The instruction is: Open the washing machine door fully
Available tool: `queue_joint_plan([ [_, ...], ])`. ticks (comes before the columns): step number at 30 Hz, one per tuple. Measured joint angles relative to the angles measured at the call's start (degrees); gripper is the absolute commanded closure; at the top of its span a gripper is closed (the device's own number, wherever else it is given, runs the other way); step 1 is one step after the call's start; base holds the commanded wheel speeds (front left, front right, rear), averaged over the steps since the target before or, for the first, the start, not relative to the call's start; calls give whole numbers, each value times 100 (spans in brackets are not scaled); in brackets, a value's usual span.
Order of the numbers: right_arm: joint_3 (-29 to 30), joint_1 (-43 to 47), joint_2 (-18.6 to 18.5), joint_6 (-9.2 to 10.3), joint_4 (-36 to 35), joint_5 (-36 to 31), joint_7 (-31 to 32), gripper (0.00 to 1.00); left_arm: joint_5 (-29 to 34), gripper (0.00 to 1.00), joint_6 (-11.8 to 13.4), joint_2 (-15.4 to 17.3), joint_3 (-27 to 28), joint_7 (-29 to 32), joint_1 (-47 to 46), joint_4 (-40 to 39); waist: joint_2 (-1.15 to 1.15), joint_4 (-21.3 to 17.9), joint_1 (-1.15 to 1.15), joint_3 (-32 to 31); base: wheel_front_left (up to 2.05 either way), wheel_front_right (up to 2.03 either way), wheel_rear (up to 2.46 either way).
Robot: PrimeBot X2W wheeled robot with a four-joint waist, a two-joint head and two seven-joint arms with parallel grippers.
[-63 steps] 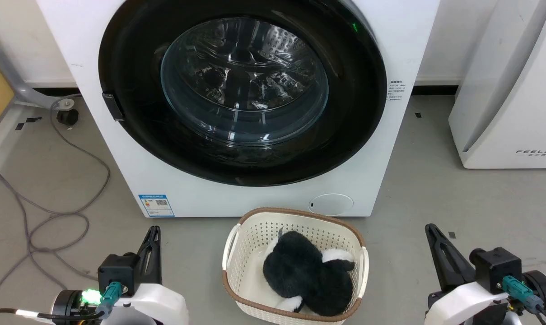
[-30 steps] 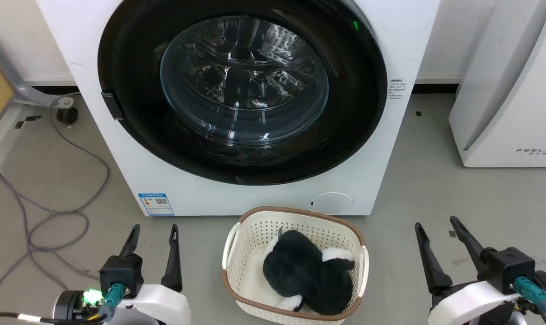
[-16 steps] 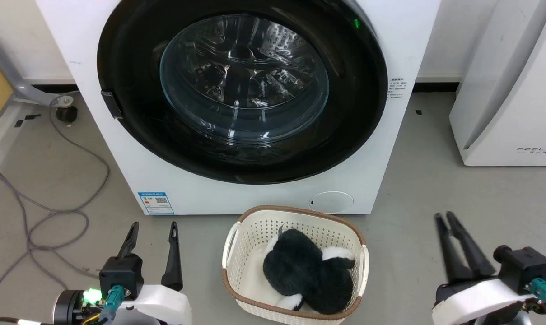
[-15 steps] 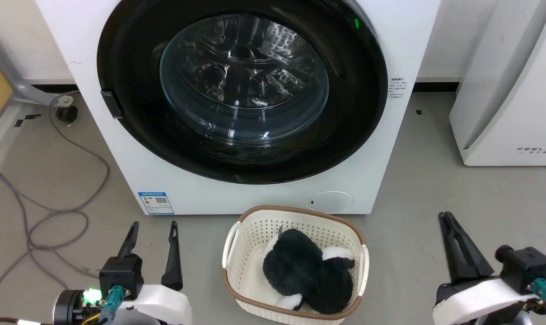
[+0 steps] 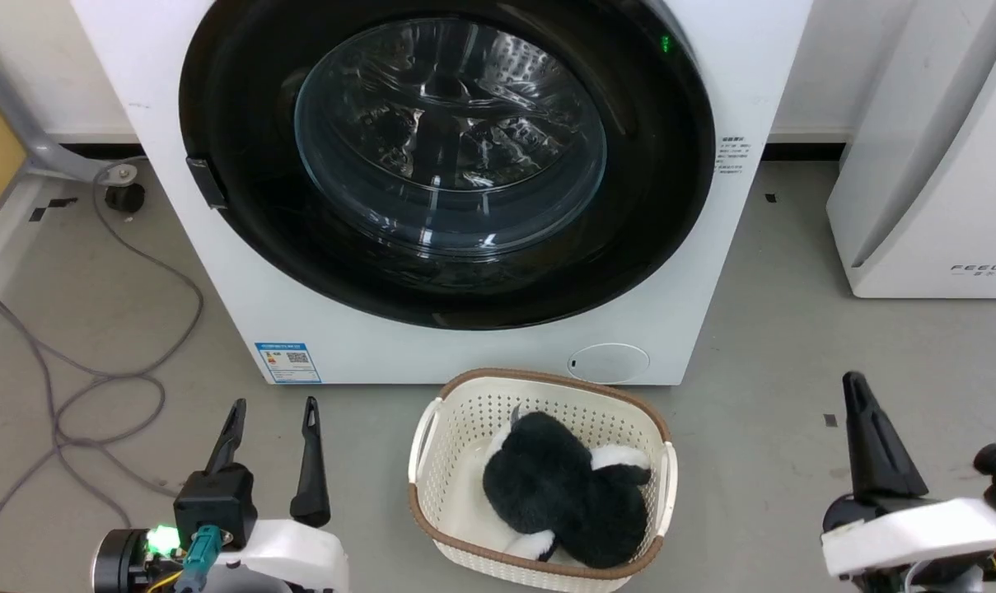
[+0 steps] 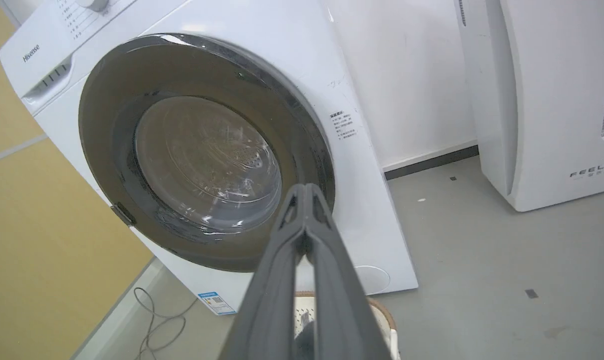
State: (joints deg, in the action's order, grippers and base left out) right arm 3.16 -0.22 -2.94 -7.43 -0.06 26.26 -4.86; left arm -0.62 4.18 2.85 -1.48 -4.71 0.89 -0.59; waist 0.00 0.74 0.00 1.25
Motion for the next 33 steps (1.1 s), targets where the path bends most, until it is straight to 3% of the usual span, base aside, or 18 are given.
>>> queue_joint_plan([
  [9, 65, -377, 1, 0, 56, 1360, -73, 100, -9, 0, 98, 0, -1, -116, -41, -21, 0, 55, 0, 84, 0, 0, 0],
  [14, 350, -637, -4, 0, 264, 2105, 240, 100, -16, 0, 172, -1, -26, -176, -116, -51, 0, 99, 0, 170, 0, 0, 0],
  [33, 649, -2677, -660, 0, 1635, 3155, 732, 100, -174, 0, 379, -1, -160, -400, -666, -170, 0, 353, 0, 985, 0, 0, 0],
])
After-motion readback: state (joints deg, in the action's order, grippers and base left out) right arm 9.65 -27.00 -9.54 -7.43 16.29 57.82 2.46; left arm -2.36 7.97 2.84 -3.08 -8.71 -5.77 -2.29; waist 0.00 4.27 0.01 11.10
